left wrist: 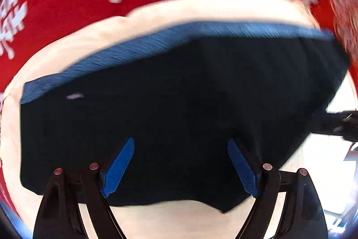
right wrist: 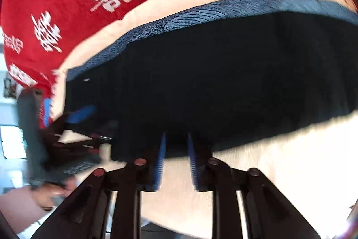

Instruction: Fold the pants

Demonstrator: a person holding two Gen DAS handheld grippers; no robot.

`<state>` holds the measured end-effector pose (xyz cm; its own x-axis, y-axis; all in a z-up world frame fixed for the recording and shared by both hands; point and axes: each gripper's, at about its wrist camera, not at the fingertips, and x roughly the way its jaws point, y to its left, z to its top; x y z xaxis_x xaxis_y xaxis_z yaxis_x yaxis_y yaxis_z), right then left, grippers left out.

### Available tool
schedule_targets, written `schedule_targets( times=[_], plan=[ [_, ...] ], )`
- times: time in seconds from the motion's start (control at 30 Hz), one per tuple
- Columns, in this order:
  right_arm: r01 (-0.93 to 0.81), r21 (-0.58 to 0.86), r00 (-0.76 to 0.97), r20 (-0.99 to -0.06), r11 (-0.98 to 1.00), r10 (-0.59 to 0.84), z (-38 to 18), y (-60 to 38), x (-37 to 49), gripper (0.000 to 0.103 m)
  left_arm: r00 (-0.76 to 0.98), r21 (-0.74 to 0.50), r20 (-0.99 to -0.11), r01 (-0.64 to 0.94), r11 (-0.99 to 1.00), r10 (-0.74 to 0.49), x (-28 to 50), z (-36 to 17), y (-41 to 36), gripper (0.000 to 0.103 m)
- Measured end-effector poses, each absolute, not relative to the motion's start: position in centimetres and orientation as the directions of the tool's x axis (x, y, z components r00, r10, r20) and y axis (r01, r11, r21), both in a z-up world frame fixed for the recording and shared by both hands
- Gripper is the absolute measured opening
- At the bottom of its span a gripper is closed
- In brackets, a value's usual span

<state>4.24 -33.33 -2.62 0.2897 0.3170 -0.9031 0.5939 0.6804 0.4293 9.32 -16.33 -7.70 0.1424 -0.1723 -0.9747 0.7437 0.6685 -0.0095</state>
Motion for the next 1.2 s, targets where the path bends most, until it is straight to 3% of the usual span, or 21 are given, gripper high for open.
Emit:
schedule_targets(
  times=[0.07,0.27,0.3,0.33,0.57,0.67,0.8,1.03,1.2],
  plan=[
    [0.647,0.464,0.319,-0.885,0.605,0.338,-2.7,-33.4,3.3,0.051,0.162,0.001,-0.973,0.720,0.694,-0.167,10.3,-7.8,-16.1,0.087],
    [0.765,0.522,0.420,-0.848,0.376,0.322,-4.6,-36.9,0.9,0.048,0.122,-0.026,-0.981,0.690,0.724,-0.152,10.8,-7.9,-16.2,0.087],
    [0.773,0.546,0.453,-0.831,0.323,0.322,-5.0,-37.9,0.4,0.018,0.130,-0.017,-0.980,0.698,0.716,-0.150,10.9,-7.8,-16.4,0.087],
    [0.778,0.562,0.472,-0.818,0.282,0.330,-5.4,-38.6,0.1,0.007,0.136,-0.010,-0.979,0.703,0.711,-0.149,10.8,-7.7,-16.5,0.087],
    [0.777,0.476,0.358,-0.872,0.411,0.334,-6.0,-37.9,-0.7,0.008,0.154,0.007,-0.978,0.704,0.710,-0.144,9.1,-7.7,-16.9,0.087],
    [0.777,0.452,0.318,-0.883,0.439,0.346,-4.7,-38.3,-0.9,0.029,0.129,0.010,-0.985,0.703,0.711,-0.115,9.9,-7.1,-17.0,0.087],
    [0.665,0.433,0.320,-0.902,0.609,0.291,-0.5,-38.8,1.6,0.033,0.208,0.031,-0.966,0.688,0.725,-0.156,13.1,-4.2,-18.3,0.087],
    [0.549,0.362,0.303,-0.926,0.753,0.225,-3.2,-40.2,14.5,0.033,0.274,0.082,-0.952,0.655,0.751,-0.135,20.6,-6.5,-22.0,0.087],
    [0.534,0.210,0.272,-0.960,0.819,0.069,-6.3,-41.4,16.7,0.028,0.258,0.054,-0.959,0.579,0.813,-0.120,23.7,-9.3,-21.6,0.087]
  ],
)
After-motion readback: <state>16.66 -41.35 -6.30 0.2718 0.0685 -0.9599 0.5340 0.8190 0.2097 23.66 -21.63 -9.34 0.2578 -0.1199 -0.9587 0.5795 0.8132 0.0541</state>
